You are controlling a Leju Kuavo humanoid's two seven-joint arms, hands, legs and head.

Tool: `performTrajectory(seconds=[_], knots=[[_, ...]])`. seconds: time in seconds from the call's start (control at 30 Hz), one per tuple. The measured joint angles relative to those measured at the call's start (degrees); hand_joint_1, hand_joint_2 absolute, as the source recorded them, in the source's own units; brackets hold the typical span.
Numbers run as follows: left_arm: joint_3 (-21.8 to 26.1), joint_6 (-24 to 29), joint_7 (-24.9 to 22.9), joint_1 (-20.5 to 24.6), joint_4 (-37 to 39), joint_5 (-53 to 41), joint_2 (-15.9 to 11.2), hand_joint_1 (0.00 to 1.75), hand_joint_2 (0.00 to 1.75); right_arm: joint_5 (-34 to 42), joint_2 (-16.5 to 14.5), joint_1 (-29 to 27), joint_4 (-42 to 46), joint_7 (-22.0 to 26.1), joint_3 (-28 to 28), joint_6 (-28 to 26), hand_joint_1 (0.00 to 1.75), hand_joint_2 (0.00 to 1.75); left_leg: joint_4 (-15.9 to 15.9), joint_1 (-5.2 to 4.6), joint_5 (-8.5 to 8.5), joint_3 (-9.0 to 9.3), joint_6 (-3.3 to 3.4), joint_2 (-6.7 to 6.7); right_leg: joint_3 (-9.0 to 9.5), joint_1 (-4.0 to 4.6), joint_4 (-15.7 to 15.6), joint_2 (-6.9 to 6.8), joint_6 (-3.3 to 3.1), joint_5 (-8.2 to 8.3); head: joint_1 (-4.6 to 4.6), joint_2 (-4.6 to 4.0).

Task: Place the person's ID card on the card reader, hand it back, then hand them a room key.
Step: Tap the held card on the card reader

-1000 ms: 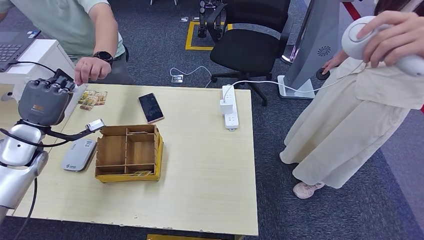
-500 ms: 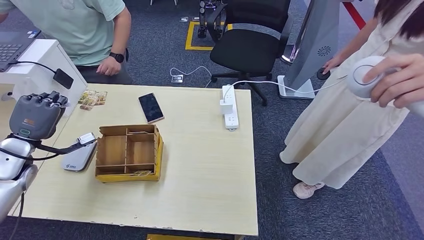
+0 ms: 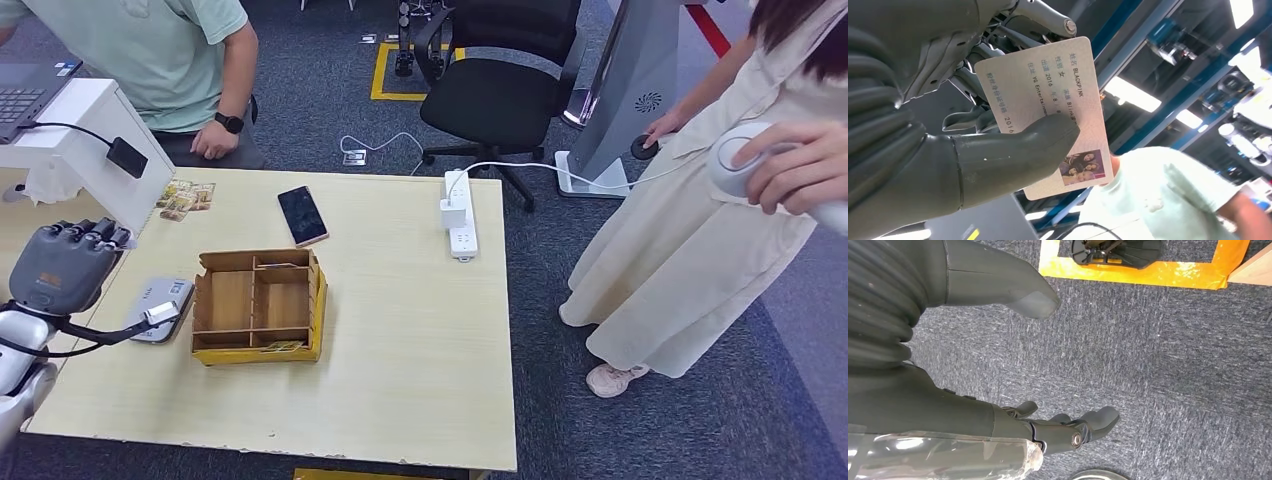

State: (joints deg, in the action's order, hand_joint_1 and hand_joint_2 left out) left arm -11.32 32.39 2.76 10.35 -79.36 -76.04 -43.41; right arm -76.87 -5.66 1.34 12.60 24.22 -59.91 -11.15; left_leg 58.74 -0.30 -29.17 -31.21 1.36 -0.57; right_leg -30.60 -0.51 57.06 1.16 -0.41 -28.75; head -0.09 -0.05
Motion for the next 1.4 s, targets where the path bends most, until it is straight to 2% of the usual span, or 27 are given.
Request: performTrajectory(seconds=[0.3, 0.6, 0.87, 1.13, 1.27, 1.4], knots=[[0.0, 0.86, 0.89, -5.37, -3.86, 0.03, 0.69, 1.75, 1.75, 0.13, 0.04, 0.04, 0.02, 0.25, 0.0, 0.01, 0.0, 1.75, 0.0, 0.01, 0.0, 0.0, 0.0, -0.01, -0.01, 0.0, -0.01, -0.03, 0.0, 0.0, -0.01, -0.01], [-0.21, -0.36, 1.92, -7.34, -4.26, 0.87, 2.41, 1.75, 1.75, -0.28, 0.11, 0.25, 0.02, 0.47, 0.01, 0.01, 0.0, 1.75, 0.0, 0.01, 0.0, 0.0, 0.0, -0.04, 0.0, 0.01, -0.01, -0.07, 0.0, 0.0, 0.02, 0.0], [-0.34, -1.92, 2.56, -3.48, -2.43, 2.06, 2.17, 1.75, 1.75, -0.44, 0.49, 0.26, 0.02, 0.46, 0.09, 0.01, 0.0, 1.75, 0.0, 0.01, 0.0, 0.01, 0.0, -0.09, 0.01, 0.01, 0.0, -0.15, 0.0, 0.0, 0.01, 0.0], [-1.87, -1.14, 3.22, 0.84, -0.71, -0.47, 2.05, 1.75, 1.75, -0.46, 0.52, 0.28, 0.02, 0.43, 0.15, 0.04, 0.0, 1.75, 0.0, 0.01, 0.0, 0.0, 0.0, -0.08, 0.01, 0.01, 0.0, -0.14, 0.0, 0.0, 0.01, 0.01], [-3.26, -1.35, 3.73, 0.83, -0.75, -0.64, 1.43, 1.75, 1.75, -0.4, 0.52, 0.28, 0.02, 0.4, 0.17, 0.14, 0.0, 1.75, 0.0, 0.01, 0.0, 0.0, 0.0, -0.07, 0.0, 0.01, 0.0, -0.1, 0.0, 0.0, 0.02, -0.01], [-4.3, -1.84, 3.62, -1.15, -1.55, -0.51, -0.84, 1.75, 1.75, -0.29, 0.52, 0.24, 0.02, 0.39, 0.17, 0.31, 0.0, 1.75, 0.0, 0.01, 0.0, -0.01, 0.0, -0.05, -0.02, 0.01, 0.0, -0.08, 0.0, -0.01, 0.01, -0.01]])
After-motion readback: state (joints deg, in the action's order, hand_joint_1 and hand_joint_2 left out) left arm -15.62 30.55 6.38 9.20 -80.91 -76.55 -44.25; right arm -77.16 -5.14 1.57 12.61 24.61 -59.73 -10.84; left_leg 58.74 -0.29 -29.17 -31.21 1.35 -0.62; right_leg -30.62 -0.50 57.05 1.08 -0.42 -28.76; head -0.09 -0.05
